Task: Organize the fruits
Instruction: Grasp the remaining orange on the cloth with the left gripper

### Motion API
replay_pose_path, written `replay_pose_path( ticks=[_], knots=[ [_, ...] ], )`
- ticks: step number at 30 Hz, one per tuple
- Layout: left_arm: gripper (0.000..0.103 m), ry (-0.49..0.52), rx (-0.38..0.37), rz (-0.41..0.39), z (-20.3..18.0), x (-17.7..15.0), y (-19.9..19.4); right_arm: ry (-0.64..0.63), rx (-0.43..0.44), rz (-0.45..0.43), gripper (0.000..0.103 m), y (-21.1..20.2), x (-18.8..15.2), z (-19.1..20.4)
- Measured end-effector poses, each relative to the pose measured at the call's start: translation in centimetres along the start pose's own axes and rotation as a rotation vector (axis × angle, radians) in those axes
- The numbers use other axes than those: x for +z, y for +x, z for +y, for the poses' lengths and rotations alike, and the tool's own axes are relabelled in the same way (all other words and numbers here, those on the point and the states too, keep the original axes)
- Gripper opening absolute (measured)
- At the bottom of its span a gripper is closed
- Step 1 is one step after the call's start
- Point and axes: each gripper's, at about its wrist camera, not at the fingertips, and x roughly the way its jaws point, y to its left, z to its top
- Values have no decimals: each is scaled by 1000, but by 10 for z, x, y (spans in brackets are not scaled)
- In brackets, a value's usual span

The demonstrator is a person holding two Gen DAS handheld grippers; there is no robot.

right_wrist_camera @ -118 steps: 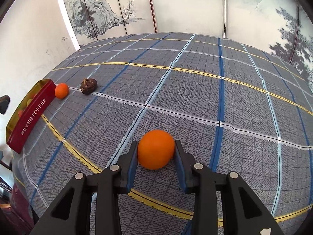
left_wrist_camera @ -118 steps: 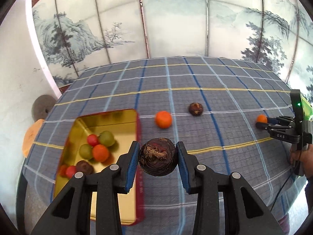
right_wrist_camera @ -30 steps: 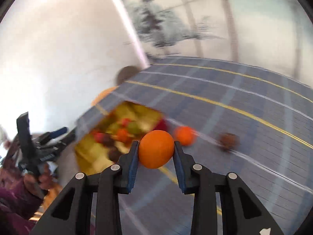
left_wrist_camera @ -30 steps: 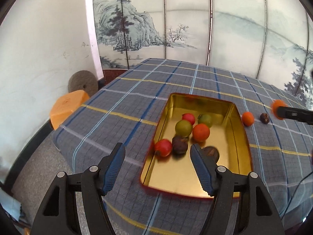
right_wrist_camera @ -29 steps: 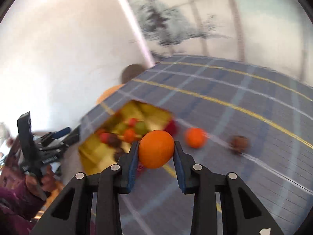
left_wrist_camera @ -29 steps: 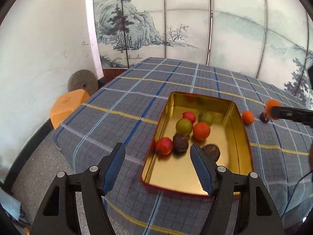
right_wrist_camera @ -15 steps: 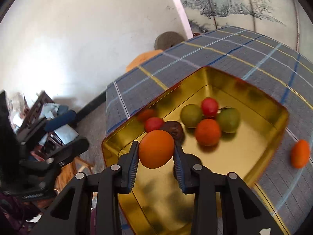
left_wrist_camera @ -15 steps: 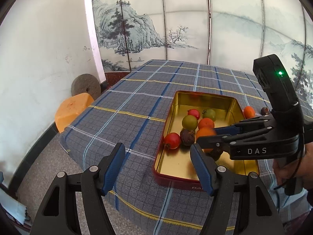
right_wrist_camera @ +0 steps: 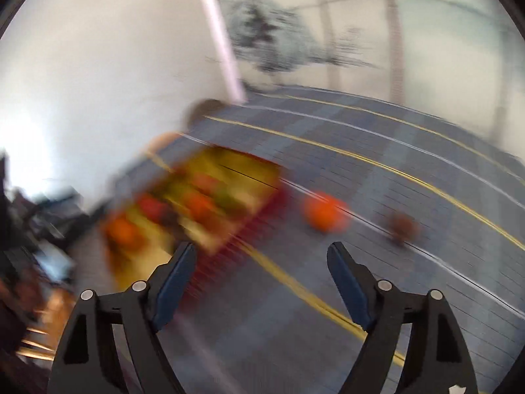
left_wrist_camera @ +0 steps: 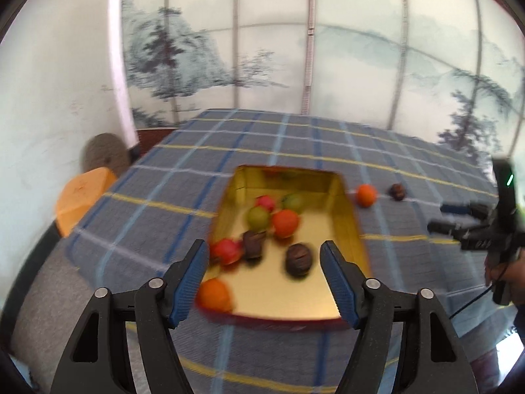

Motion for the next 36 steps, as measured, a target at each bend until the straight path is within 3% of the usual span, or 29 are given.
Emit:
replay_pose_path(
  ticks=[2,4,5,7,12,16,18,20,25,31,34,35,36],
  knots=[
    [73,-21,-90,20,-11,12,8,50,-100,40,80,-11,-24,-38],
    [73,-46,-197,56,-24,29,17,118,-146,51,82,-23,-40,-73],
    [73,-38,-221,78,-34,39,24,147,-167,51,87,-28,-46,-87],
    [73,23,-226,104,-58,57,40,212,-196,53,94,-40,-56,-119],
    [73,171,-261,160,-114,91,93,285,-206,41,94,-47,-69,-157],
    [71,259,-248,239,-154,99,143,299,-161,43,96,-41,-79,-166],
    [60,294,-206,260,-165,100,164,299,-130,12,96,-45,-80,-165],
    [55,289,-201,303,-169,101,185,308,-106,5,96,-46,-81,-166],
    [54,297,-157,343,-166,97,220,321,-62,-21,96,-51,-82,-168],
    [54,307,-171,457,-170,86,252,325,-29,-34,97,-52,-82,-168],
    [54,334,-144,460,-178,85,256,328,-22,-40,97,-53,-82,-168],
    [51,336,-125,477,-178,82,260,329,-21,-40,97,-53,-82,-168],
    [39,340,-111,486,-179,80,261,331,-19,-41,97,-53,-82,-168]
  ],
)
